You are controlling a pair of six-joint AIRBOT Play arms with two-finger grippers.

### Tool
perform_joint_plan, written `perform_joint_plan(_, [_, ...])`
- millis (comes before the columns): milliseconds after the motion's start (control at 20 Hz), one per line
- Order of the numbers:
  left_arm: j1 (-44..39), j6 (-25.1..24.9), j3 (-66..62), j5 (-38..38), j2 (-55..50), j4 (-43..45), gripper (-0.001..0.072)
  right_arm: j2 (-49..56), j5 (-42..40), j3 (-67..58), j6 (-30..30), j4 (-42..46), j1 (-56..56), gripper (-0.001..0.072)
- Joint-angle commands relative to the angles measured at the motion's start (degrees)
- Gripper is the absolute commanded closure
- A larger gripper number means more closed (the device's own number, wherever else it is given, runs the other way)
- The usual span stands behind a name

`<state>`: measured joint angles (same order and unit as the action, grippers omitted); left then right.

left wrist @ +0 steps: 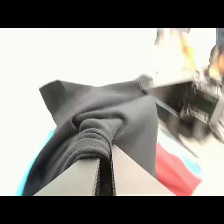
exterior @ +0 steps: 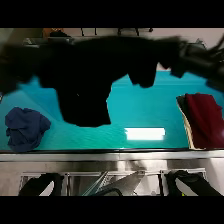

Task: Fold the shirts.

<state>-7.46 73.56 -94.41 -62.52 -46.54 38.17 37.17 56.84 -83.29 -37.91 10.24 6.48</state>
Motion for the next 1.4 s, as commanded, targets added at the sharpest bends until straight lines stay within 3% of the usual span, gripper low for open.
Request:
perform_joint_plan(0, [2.93,1.70,-13.97,-4.74,-1.11,0.72,0.0691,-3.13,-2.62,-7.04,-1.33,4.81,-0.07,0.0689])
perform_joint_plan(150, [-2.47,3.69,-14.47,-13.86,-7.15,0.76,0.0691,1.88,4.48,-6.08,-7.10,5.86,0.04,0.0689])
perform_joint_plan(300, [-12.72,3.61,-7.06,-16.81,-14.01,1.81,0.0691,9.66,11.74,-2.62,-11.76,5.88,0.04,0.0689])
perform_joint_plan(450, [-20.50,3.43,3.56,-15.93,-21.44,8.83,0.0692,16.83,15.67,3.93,-13.44,8.11,0.07,0.0689])
perform_joint_plan(650, [-22.80,2.05,15.58,-8.76,-31.19,13.27,0.0689,25.77,11.98,13.38,-14.03,17.94,0.02,0.0688])
perform_joint_plan(700, [-21.94,1.88,17.29,-7.08,-33.59,13.20,0.0658,28.15,9.90,14.21,-14.03,21.27,-0.09,0.0677])
perform_joint_plan(750, [-20.79,1.92,17.42,-7.10,-36.04,13.09,0.0247,29.97,8.41,14.16,-14.53,23.61,-0.44,0.0560])
perform_joint_plan(800, [-19.15,2.16,16.68,-8.20,-38.05,12.70,0.0018,31.06,7.15,14.14,-14.43,23.93,-1.42,0.0342])
perform_joint_plan(850, [-17.18,2.10,15.13,-10.34,-39.63,12.90,0.0017,31.21,6.25,13.90,-14.43,23.89,-2.82,0.0272])
perform_joint_plan(1050, [-7.30,0.52,10.27,-17.09,-41.18,12.85,0.0018,27.19,9.57,13.35,-15.82,24.87,-12.44,0.0272])
perform_joint_plan(1200, [-1.07,-0.26,15.47,-15.06,-38.64,12.83,0.0018,23.41,19.50,16.81,-17.99,26.21,-17.88,0.0275])
perform_joint_plan(1350, [1.55,-2.14,26.40,-12.00,-36.89,12.81,0.0018,17.55,22.45,29.03,-19.17,25.86,-16.31,0.0274])
